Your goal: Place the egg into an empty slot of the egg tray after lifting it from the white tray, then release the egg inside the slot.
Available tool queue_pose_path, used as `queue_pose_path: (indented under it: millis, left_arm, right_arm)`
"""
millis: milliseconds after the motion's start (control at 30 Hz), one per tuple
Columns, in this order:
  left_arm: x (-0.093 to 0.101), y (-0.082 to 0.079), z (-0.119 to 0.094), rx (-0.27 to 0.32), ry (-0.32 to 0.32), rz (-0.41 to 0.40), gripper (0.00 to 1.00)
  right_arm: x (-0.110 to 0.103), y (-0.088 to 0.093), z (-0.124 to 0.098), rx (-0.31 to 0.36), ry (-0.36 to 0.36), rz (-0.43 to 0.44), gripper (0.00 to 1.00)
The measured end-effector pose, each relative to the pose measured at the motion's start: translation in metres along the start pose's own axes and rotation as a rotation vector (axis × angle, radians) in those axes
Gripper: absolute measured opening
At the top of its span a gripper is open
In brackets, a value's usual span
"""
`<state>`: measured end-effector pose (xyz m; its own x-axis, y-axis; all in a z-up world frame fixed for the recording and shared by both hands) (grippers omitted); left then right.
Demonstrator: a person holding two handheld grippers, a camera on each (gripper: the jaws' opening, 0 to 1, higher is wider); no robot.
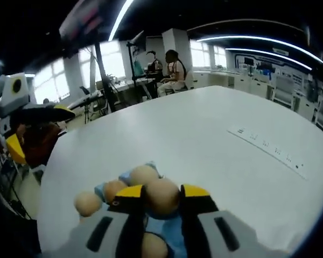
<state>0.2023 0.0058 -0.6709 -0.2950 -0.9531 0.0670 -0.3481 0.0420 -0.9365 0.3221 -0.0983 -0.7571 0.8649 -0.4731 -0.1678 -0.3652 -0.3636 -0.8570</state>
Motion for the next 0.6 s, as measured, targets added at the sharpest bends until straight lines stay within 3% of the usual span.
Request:
queue_pose_path:
  millis: [100,600]
  left_arm:
    - [0.0011,-0.0002,0.0008,0.001,0.003,-0.001,0.81]
    - [0.0055,-0.0033,0.0006,0.007,0.002,0.001,0.80]
  right_arm:
    - [0.0008,0.0016,0.0023,-0.042,-0.014,0.030,0.25]
    - [-0.0043,0.0011,0.0060,-0.114,-0.048,-0.018,0.26]
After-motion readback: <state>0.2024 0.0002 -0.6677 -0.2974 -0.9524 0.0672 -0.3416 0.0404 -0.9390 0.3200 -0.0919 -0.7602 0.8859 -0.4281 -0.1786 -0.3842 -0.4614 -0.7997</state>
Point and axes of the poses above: the point that each gripper's makers call its tool centre point, and the gripper's own axes: z roughly forward along the fingers, x roughly to its right, y roughly out of its underside, the point moved 3 cm from there along -z, roughly backward along the fingers, and after that the axes turned 4 degrees about x, right-handed, at the moved point
